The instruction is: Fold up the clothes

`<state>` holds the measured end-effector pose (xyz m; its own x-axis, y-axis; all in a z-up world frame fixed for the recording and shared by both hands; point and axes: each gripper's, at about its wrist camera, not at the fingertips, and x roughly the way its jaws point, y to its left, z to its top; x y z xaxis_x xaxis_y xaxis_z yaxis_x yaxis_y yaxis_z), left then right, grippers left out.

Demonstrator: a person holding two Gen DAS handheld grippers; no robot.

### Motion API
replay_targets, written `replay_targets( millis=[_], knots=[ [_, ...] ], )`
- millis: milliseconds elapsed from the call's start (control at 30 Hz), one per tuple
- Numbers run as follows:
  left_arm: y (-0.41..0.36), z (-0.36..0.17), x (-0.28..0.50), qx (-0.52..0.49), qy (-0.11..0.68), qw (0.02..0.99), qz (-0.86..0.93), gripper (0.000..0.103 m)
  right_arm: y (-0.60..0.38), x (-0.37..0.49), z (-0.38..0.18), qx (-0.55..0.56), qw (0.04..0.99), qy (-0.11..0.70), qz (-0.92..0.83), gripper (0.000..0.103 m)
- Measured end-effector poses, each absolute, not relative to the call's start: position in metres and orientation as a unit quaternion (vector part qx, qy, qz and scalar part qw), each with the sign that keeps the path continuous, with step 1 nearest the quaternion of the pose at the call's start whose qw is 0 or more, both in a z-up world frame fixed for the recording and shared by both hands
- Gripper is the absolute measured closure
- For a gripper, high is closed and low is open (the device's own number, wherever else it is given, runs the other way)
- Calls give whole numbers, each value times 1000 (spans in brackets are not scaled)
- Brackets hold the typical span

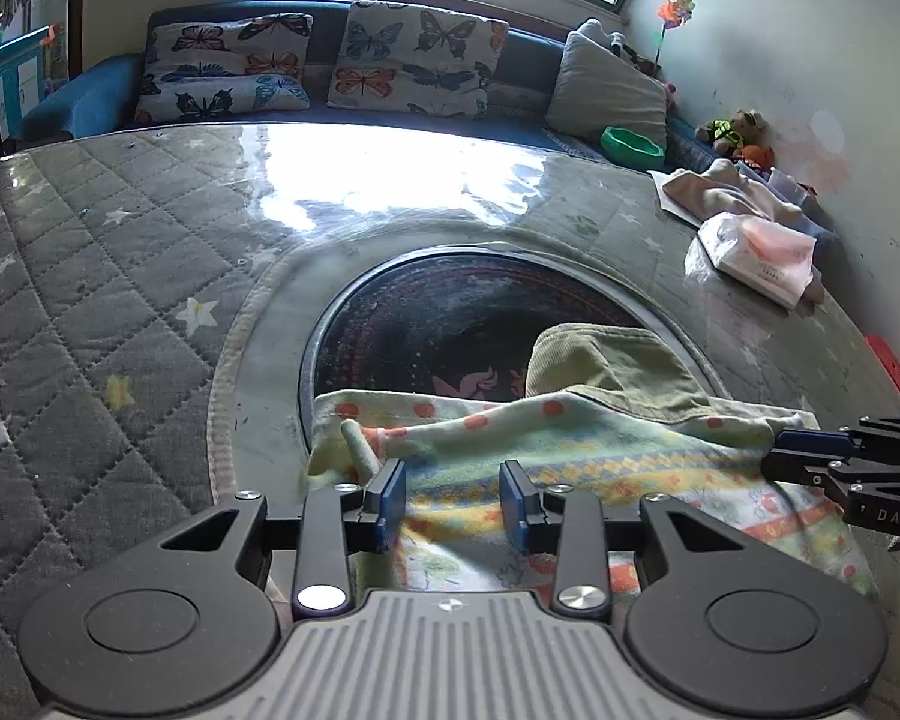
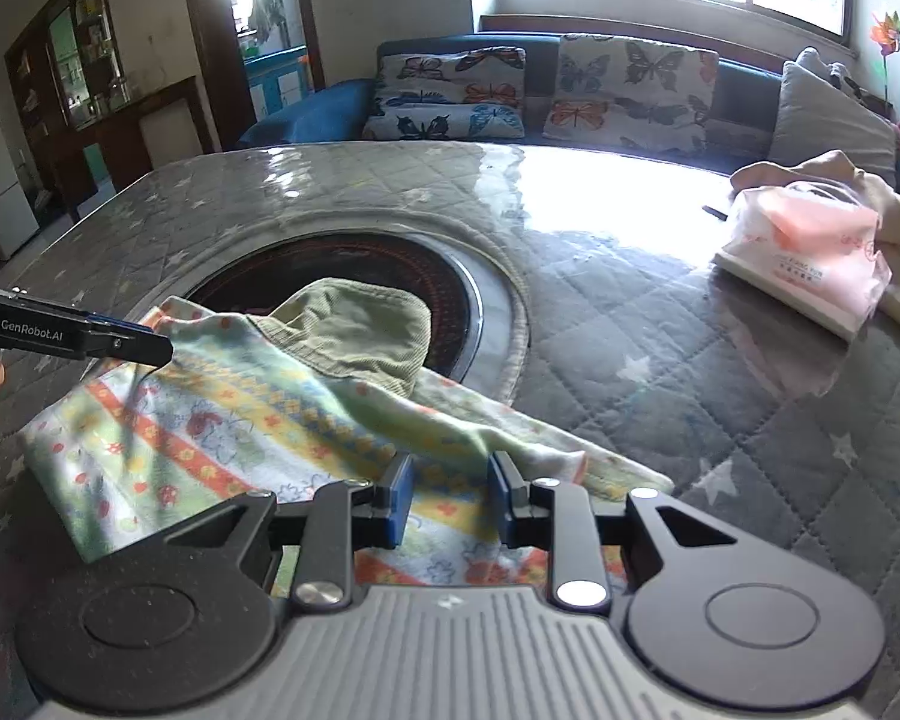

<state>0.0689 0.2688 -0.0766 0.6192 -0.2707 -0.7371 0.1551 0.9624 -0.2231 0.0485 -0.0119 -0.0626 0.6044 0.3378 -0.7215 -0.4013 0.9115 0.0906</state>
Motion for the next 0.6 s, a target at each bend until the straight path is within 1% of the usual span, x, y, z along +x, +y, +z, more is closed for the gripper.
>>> replay_targets(
  millis=[233, 367, 400, 433, 500, 600],
  knots=[
    [273, -77, 71, -71, 418, 900, -105, 64, -11, 48, -64, -38, 895, 394, 204, 75],
    [275, -72, 67, -67, 415, 902, -100, 58, -8, 44, -60, -39, 898, 387, 204, 74],
    [275, -71, 66, -65, 414, 902, -98, 56, -6, 42, -58, -40, 899, 385, 206, 71],
    [275, -70, 64, -64, 414, 903, -96, 55, -4, 39, -56, -41, 899, 382, 210, 66],
    [275, -69, 62, -60, 412, 905, -89, 49, 3, 32, -52, -46, 898, 377, 223, 65],
    [277, -67, 58, -57, 411, 906, -81, 48, 17, 21, -47, -55, 893, 370, 248, 65]
  ],
)
